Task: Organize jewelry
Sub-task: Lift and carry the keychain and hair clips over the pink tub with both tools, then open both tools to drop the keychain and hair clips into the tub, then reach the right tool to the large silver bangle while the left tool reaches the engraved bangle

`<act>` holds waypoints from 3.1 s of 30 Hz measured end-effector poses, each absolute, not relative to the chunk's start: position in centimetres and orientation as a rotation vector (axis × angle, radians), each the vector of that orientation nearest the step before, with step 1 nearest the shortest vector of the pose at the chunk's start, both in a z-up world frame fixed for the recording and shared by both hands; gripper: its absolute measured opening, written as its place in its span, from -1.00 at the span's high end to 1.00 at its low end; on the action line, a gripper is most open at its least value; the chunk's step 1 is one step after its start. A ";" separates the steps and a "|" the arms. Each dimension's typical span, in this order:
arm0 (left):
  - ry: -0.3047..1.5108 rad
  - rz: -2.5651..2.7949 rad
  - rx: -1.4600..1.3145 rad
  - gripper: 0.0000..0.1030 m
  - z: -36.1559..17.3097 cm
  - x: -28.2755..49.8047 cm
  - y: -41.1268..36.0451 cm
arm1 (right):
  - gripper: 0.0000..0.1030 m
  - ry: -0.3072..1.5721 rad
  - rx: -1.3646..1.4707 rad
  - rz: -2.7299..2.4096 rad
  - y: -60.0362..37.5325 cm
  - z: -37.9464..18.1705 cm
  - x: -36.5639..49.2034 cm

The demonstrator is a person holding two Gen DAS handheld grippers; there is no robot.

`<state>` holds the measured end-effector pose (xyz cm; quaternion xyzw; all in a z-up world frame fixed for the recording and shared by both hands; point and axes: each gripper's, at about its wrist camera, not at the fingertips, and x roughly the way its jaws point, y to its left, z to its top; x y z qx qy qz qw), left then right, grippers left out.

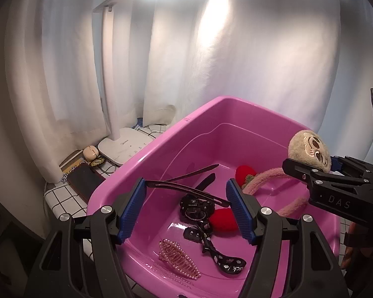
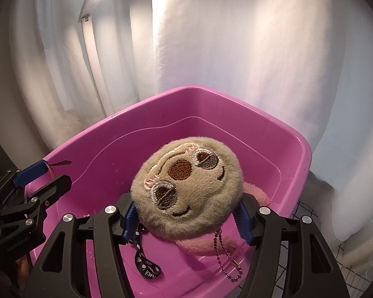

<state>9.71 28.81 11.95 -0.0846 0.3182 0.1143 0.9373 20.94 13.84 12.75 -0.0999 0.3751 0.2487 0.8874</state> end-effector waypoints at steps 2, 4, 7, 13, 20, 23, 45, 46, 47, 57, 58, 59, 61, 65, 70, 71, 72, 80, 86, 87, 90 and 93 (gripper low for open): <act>0.661 0.230 -0.165 -0.27 11.7 9.9 28.8 | -0.19 0.806 -0.209 0.511 14.1 12.3 21.3; 0.668 0.230 -0.157 -0.27 11.5 10.0 28.7 | -0.23 0.828 -0.210 0.507 14.1 12.1 21.5; 0.674 0.229 -0.162 -0.54 11.3 10.0 28.9 | -0.27 0.843 -0.225 0.488 14.0 12.0 21.6; 0.669 0.233 -0.194 -0.64 11.2 9.5 29.6 | -0.28 0.867 -0.266 0.454 14.1 11.4 21.6; 0.659 0.237 -0.196 -0.64 11.4 9.1 29.6 | -0.34 0.916 -0.317 0.446 14.6 11.1 21.9; 0.656 0.236 -0.192 -0.64 11.5 9.0 29.5 | -0.42 0.887 -0.347 0.427 14.5 11.5 21.5; 0.535 0.195 -0.144 -0.82 13.8 5.2 24.9 | -0.42 0.646 -0.106 0.496 5.4 15.5 14.4; 0.524 0.184 -0.145 -0.83 14.0 4.8 24.4 | -0.42 0.634 -0.094 0.492 4.7 15.7 13.8; 0.513 0.171 -0.144 -0.83 14.2 4.5 23.9 | -0.42 0.620 -0.079 0.484 3.8 15.9 13.2; 0.403 -0.002 -0.133 -0.88 16.3 0.5 17.2 | -0.46 0.492 0.017 0.332 -6.4 16.7 6.2; 0.395 -0.025 -0.130 -0.88 16.4 0.3 16.4 | -0.47 0.487 0.016 0.302 -7.6 16.6 5.6; 0.388 -0.050 -0.126 -0.88 16.4 0.0 15.6 | -0.47 0.484 0.015 0.267 -8.8 16.4 5.2; 0.383 -0.099 -0.114 -0.88 16.3 -0.4 13.9 | -0.49 0.487 0.013 0.204 -11.1 15.8 4.3; 0.397 -0.193 -0.096 -0.88 15.8 -0.3 10.4 | -0.51 0.533 0.033 0.100 -15.3 13.5 3.7; 0.467 -0.274 -0.077 -0.88 13.9 1.4 6.3 | -0.51 0.633 0.053 0.044 -18.3 9.7 4.6; 0.483 -0.281 -0.067 -0.88 13.4 1.8 5.5 | -0.51 0.644 0.050 0.045 -18.6 9.0 4.7; 0.497 -0.284 -0.056 -0.88 12.8 2.3 4.8 | -0.51 0.656 0.046 0.047 -18.8 8.4 4.9; 0.627 -0.224 0.019 -0.88 8.0 7.2 1.5 | -0.51 0.774 0.011 0.065 -18.8 3.6 8.4; 0.722 -0.203 0.043 -0.88 4.6 11.1 0.0 | -0.51 0.866 -0.013 0.089 -18.3 0.5 11.4; 0.731 -0.199 0.041 -0.88 4.2 11.7 -0.1 | -0.51 0.876 -0.016 0.096 -18.0 0.1 11.9; 0.765 -0.174 0.041 -0.88 2.9 13.6 -0.2 | -0.51 0.904 -0.032 0.099 -17.4 -0.9 13.4; 0.800 -0.144 0.037 -0.88 1.6 15.6 -0.4 | -0.51 0.927 -0.055 0.104 -16.7 -1.8 14.8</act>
